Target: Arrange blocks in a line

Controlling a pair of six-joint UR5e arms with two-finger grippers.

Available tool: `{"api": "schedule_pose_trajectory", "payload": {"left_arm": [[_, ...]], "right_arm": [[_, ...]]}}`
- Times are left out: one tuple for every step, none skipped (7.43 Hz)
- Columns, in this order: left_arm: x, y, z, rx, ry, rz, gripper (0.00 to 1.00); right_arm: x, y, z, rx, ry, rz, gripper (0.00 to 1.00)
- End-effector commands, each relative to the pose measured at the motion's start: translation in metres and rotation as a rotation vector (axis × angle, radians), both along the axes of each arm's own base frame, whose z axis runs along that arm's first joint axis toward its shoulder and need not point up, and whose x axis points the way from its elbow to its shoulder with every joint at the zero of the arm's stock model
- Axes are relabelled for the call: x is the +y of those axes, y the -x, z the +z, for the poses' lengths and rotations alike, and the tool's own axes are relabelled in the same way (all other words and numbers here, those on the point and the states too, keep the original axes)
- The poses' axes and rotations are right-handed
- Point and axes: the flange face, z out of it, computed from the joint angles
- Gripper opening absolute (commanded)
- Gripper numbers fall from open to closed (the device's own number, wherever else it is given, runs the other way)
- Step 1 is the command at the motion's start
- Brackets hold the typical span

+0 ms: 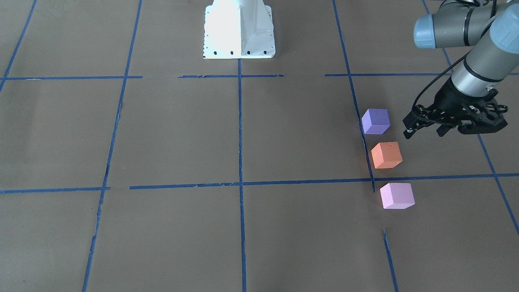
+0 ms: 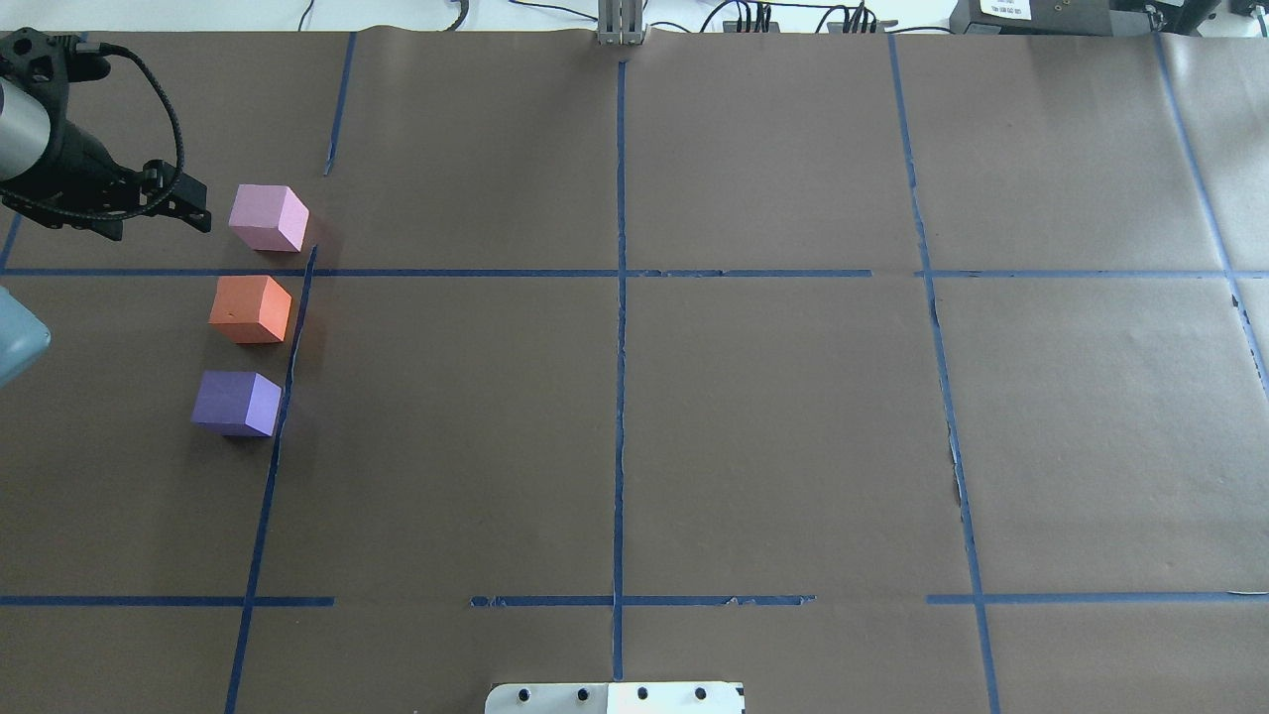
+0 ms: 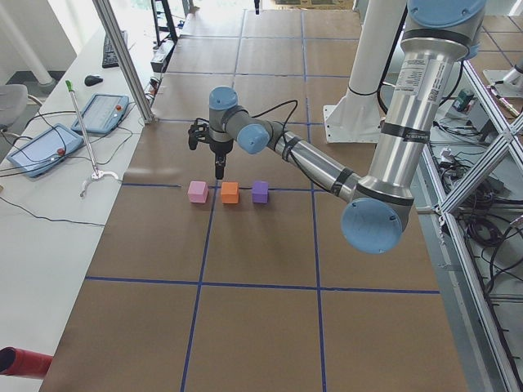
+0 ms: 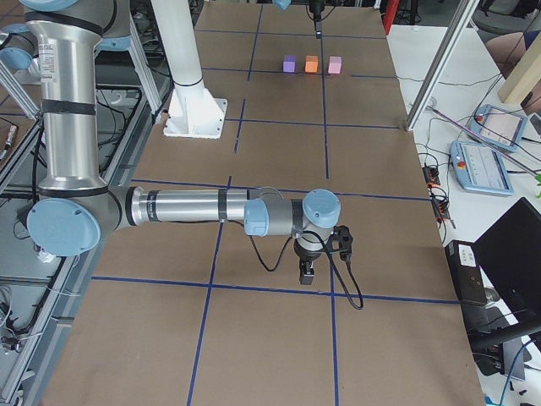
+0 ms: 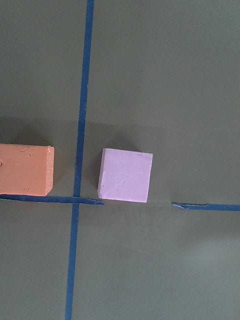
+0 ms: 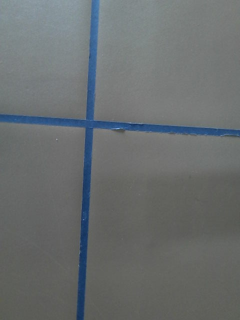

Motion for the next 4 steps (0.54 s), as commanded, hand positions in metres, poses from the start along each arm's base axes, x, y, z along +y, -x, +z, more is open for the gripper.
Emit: {"api": "schedule_pose_trajectory", "payload": {"left_arm": [[-0.014, 0.083, 0.070, -0.108, -0.119, 0.119, 1.00], [-0.024, 0.133, 0.100, -0.093, -0.147, 0.159, 1.00], [-0.026, 0.181, 0.136, -0.078, -0.139, 0.163, 1.00], [-0.027, 0.233, 0.166, -0.091, -0.174, 0.175, 1.00]], "right_arm": [[0.000, 0.000, 0.000, 0.000, 0.001, 0.000, 1.00], [0.000, 0.000, 0.000, 0.000, 0.000, 0.000, 1.00], [0.000, 0.000, 0.000, 0.000, 0.000, 0.000, 1.00], [0.000, 0.000, 0.000, 0.000, 0.000, 0.000, 1.00]]}}
